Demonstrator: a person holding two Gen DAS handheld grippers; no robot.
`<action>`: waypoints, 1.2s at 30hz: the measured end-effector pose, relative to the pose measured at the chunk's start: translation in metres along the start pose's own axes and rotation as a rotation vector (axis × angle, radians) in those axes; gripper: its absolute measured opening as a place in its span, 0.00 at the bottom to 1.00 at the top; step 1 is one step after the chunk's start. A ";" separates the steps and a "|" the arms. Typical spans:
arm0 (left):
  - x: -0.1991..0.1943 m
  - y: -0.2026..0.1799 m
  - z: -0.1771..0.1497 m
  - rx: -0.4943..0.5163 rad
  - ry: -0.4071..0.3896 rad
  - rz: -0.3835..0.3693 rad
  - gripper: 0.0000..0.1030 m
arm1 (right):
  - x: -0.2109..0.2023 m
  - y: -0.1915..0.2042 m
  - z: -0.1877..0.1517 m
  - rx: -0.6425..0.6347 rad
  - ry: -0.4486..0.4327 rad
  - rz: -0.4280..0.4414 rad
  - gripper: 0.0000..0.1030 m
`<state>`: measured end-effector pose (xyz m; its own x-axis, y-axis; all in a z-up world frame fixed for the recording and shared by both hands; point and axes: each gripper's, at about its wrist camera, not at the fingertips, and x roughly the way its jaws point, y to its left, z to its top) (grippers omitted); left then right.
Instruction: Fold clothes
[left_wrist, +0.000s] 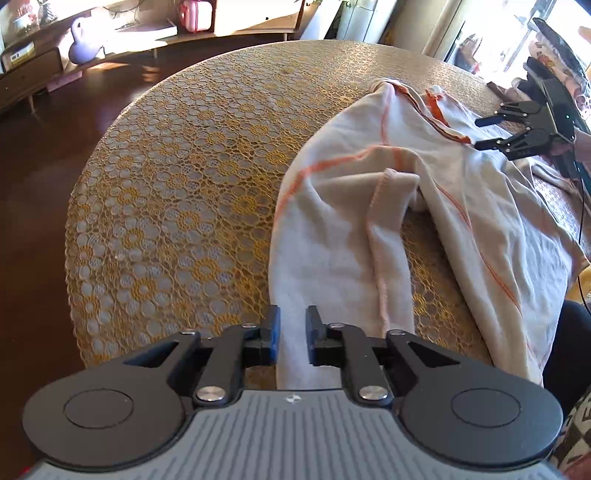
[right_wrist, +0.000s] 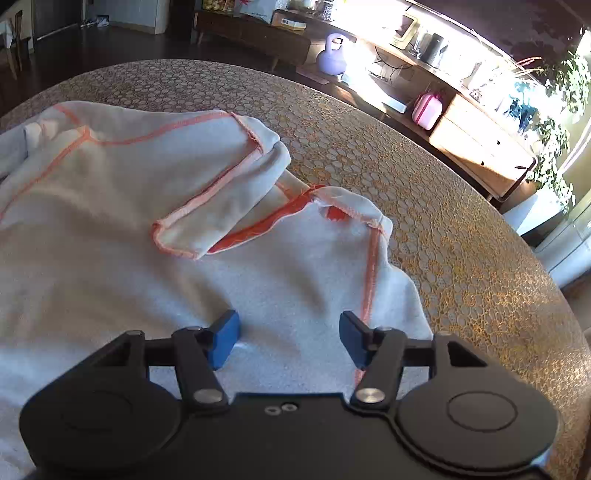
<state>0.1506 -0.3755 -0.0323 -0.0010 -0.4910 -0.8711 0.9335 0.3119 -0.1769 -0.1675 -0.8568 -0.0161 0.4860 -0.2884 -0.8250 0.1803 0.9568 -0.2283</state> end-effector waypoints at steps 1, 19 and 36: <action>-0.003 -0.003 -0.005 -0.007 -0.001 -0.006 0.26 | -0.004 0.007 0.003 -0.023 -0.013 -0.009 1.00; -0.033 -0.039 -0.104 0.173 0.007 0.171 0.63 | -0.059 0.158 0.034 -0.314 -0.127 0.075 1.00; -0.034 0.043 -0.081 0.015 -0.156 0.547 0.03 | -0.042 0.100 -0.034 0.037 0.067 -0.027 1.00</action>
<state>0.1615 -0.2793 -0.0471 0.5359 -0.3756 -0.7561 0.7883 0.5434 0.2887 -0.1985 -0.7476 -0.0219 0.4226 -0.3101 -0.8516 0.2252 0.9461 -0.2328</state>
